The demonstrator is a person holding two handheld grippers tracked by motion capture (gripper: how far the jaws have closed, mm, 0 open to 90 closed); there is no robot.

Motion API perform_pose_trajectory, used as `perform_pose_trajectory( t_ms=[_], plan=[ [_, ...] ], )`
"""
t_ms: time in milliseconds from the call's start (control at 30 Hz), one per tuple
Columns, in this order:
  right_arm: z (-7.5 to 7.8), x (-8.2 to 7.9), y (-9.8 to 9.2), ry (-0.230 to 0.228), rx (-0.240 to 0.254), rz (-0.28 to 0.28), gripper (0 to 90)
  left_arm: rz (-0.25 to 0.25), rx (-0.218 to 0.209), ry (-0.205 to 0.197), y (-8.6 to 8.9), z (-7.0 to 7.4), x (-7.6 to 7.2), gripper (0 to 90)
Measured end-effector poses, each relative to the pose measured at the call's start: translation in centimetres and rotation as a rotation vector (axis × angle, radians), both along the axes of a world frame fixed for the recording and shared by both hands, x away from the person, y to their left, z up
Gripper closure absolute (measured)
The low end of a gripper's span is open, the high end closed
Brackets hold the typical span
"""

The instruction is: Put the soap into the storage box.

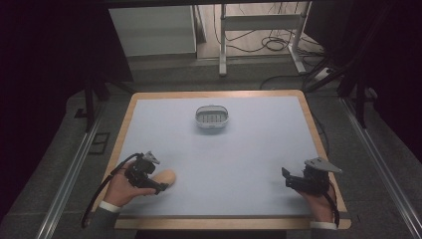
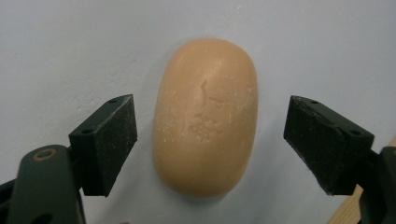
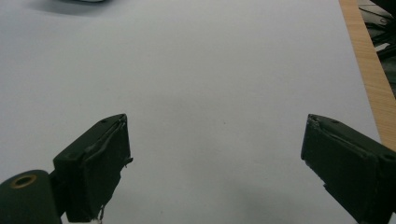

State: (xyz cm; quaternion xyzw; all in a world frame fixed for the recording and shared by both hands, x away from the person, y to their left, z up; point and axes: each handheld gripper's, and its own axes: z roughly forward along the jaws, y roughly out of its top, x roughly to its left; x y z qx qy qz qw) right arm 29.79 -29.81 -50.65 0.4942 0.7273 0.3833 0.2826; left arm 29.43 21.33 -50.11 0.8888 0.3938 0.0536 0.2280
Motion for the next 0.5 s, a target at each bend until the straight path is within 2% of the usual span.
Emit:
perform_pose_trajectory(
  t_ms=[500],
  plan=[
    [0.0,0.0,-0.1,-0.003,-0.002,-0.004,7.9,0.001,0.050,0.033,-0.6,-1.7,0.4,20.2]
  ],
)
